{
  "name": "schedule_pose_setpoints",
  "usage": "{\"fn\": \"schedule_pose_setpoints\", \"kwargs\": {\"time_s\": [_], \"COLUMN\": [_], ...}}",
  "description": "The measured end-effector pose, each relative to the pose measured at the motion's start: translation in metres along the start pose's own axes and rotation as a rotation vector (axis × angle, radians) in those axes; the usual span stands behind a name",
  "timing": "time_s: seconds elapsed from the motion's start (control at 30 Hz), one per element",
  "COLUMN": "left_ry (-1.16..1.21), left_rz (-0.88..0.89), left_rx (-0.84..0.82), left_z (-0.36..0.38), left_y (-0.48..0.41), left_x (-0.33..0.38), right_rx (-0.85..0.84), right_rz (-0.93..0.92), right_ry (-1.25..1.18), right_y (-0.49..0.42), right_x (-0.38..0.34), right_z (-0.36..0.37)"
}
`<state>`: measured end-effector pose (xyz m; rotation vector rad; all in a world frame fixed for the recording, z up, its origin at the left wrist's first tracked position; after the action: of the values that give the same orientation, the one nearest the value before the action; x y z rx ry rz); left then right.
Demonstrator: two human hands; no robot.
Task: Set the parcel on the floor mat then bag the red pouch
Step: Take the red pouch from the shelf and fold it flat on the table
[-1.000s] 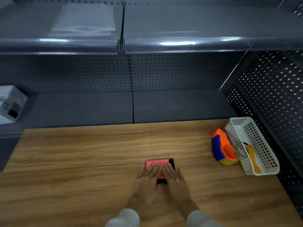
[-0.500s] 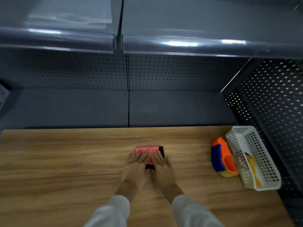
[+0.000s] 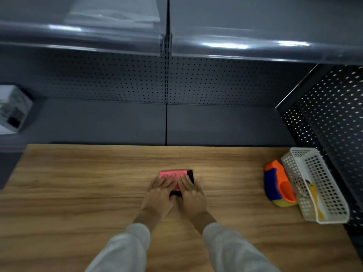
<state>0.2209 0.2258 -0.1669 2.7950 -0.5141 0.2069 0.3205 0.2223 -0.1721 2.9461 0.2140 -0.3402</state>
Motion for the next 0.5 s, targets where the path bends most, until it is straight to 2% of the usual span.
{"fn": "schedule_pose_setpoints", "kwargs": {"time_s": [0.13,0.27,0.5], "left_ry": [0.044,0.089,0.074], "left_rz": [0.01,0.035,0.034], "left_rx": [-0.049,-0.022,-0.055], "left_z": [0.017,0.03,0.061], "left_y": [0.03,0.07,0.151], "left_x": [0.003,0.012,0.027], "right_rx": [-0.078,-0.126,-0.116], "right_rz": [-0.015,-0.013,-0.029], "right_ry": [-0.036,-0.057,-0.082], "right_y": [0.031,0.07,0.153], "right_x": [-0.009,-0.016,-0.041], "right_z": [0.013,0.027,0.049]}}
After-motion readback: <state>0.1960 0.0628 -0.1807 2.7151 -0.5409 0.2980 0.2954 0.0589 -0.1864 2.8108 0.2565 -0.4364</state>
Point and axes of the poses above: each hand's wrist, its own y-axis away from the middle knuckle, its own z-axis out of the palm, x = y × z, the point moved 10 cm from there along -y, towards the middle knuckle, and after that the axes turned 3 degrees about -y, right-handed, at the moved point
